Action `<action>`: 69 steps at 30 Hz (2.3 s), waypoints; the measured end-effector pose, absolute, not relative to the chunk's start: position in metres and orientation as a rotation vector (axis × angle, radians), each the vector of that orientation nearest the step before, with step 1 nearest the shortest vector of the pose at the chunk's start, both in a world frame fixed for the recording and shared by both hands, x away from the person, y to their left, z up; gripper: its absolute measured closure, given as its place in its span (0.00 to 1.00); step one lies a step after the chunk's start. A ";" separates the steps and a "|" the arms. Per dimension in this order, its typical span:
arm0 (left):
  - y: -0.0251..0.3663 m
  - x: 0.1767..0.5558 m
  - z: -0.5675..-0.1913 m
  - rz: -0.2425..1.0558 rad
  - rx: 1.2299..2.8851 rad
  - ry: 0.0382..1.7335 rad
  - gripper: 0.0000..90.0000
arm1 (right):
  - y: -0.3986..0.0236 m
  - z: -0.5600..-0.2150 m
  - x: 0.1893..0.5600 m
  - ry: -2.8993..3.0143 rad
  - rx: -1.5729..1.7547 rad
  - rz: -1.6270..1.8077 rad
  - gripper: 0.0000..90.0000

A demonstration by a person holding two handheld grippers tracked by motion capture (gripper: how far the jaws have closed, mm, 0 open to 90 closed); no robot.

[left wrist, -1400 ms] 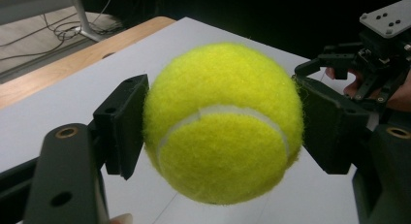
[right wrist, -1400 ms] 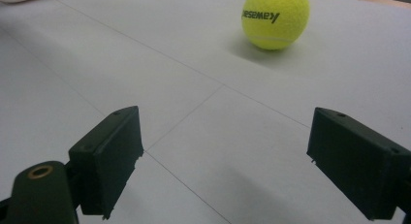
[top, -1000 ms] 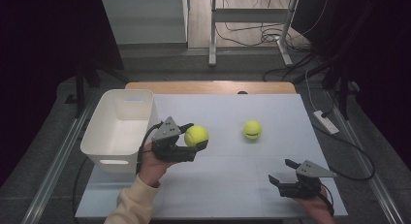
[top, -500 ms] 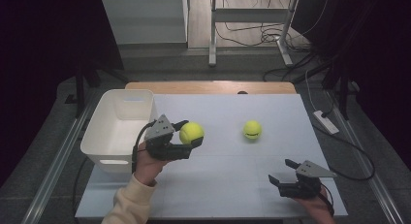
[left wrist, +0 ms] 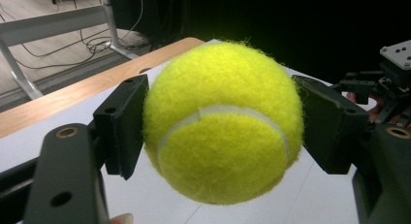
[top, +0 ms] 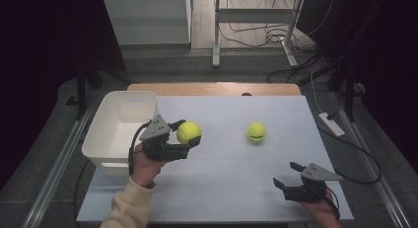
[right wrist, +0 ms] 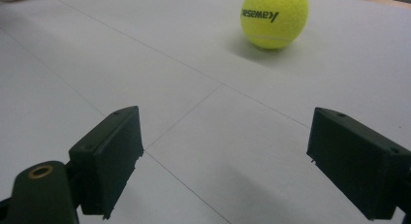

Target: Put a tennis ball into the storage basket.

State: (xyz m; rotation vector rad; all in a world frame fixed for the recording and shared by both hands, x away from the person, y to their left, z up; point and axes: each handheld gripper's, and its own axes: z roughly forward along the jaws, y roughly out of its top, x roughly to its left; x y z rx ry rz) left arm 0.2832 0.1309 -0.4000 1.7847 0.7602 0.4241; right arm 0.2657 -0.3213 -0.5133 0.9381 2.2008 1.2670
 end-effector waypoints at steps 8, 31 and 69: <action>0.139 0.283 -0.397 0.441 1.767 0.773 0.30 | -0.321 -0.513 0.266 2.204 0.936 1.263 0.14; 0.162 0.282 -0.392 0.503 1.729 0.837 0.30 | -0.322 -0.513 0.266 2.196 0.946 1.268 0.14; 0.197 0.304 -0.381 0.572 1.694 0.988 0.30 | -0.321 -0.511 0.264 2.189 0.932 1.280 0.14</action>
